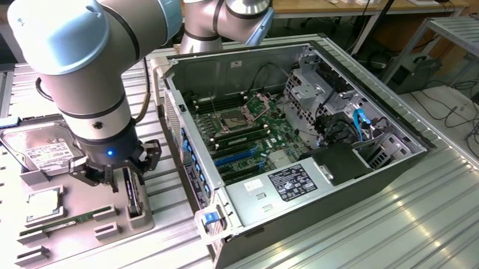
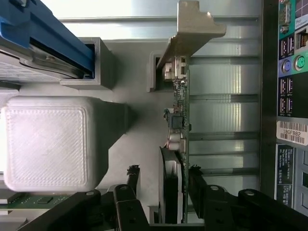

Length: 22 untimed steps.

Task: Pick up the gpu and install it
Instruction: 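Pick up the gpu and move the gpu toward the slot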

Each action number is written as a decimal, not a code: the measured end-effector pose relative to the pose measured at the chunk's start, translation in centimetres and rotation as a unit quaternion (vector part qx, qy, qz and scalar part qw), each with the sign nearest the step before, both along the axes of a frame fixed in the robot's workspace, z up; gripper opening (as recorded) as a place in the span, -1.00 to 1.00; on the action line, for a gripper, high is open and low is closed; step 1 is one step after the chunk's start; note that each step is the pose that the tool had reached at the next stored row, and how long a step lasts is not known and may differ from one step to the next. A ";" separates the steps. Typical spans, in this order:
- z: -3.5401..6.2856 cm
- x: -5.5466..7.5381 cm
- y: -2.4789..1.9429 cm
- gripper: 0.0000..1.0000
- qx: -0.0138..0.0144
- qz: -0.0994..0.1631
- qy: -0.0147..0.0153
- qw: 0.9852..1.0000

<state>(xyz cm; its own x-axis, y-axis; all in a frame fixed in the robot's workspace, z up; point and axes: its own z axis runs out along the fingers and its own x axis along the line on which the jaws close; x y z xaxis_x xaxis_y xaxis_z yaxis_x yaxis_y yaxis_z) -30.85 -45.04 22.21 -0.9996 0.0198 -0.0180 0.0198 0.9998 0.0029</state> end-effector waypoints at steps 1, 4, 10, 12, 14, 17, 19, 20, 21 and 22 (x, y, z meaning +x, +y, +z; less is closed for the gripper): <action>-0.03 0.0 -0.02 0.02 0.000 0.000 0.000 1.000; -0.08 0.2 -0.04 0.02 0.000 -0.003 0.000 1.000; -0.13 0.4 -0.04 -0.15 0.000 -0.011 0.000 1.000; -0.13 0.4 -0.05 -0.27 0.000 -0.012 0.000 1.000; -0.15 0.4 -0.05 -0.44 0.000 -0.012 0.000 1.000; -0.15 0.4 -0.05 -0.44 0.000 -0.012 0.000 1.000; -0.15 0.4 -0.05 -0.44 0.000 -0.012 0.000 1.000; -0.15 0.4 -0.05 -0.44 0.000 -0.012 0.000 1.000; -0.15 0.4 -0.05 -0.44 0.000 -0.012 0.000 1.000; -0.16 0.4 -0.05 -0.44 0.000 -0.012 0.000 1.000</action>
<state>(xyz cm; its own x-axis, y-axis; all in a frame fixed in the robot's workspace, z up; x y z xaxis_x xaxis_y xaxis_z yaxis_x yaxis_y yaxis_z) -30.41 -45.09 22.05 -0.9988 0.0445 -0.0178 0.0445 0.9990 0.0027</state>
